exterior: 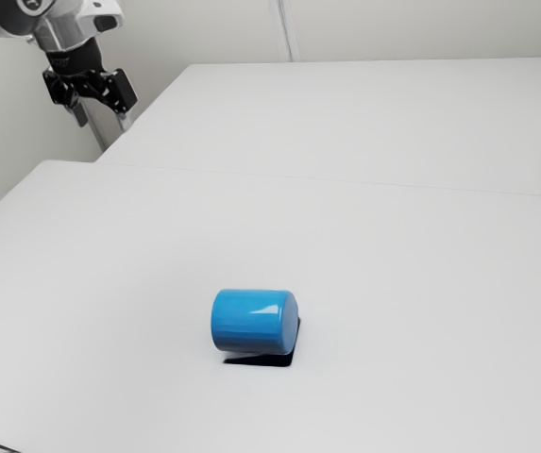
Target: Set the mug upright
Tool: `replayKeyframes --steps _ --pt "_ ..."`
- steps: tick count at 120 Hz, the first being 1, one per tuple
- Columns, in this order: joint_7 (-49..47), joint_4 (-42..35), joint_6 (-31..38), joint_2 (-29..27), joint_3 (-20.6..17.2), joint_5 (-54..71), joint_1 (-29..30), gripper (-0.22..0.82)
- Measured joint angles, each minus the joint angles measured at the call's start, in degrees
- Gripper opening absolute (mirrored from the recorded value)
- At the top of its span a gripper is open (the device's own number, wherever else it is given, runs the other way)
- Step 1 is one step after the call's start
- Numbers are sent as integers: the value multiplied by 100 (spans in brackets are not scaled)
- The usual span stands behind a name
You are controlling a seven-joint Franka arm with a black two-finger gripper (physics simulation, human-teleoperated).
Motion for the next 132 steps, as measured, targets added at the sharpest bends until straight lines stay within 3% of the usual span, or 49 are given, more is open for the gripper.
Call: replayKeyframes --steps 16,23,57,74,105,132 --pt "-109 -40 -66 11 -30 -303 107 60" --pt "-146 -419 68 -42 25 -723 101 60" --pt "534 -4245 1827 -730 490 -4419 -73 60" --pt "1214 -5451 2527 -825 575 -5967 -74 60" --pt "2463 -6138 3038 -572 706 -7700 -66 60" --pt "3367 -6440 3118 -450 708 -8433 -66 60"
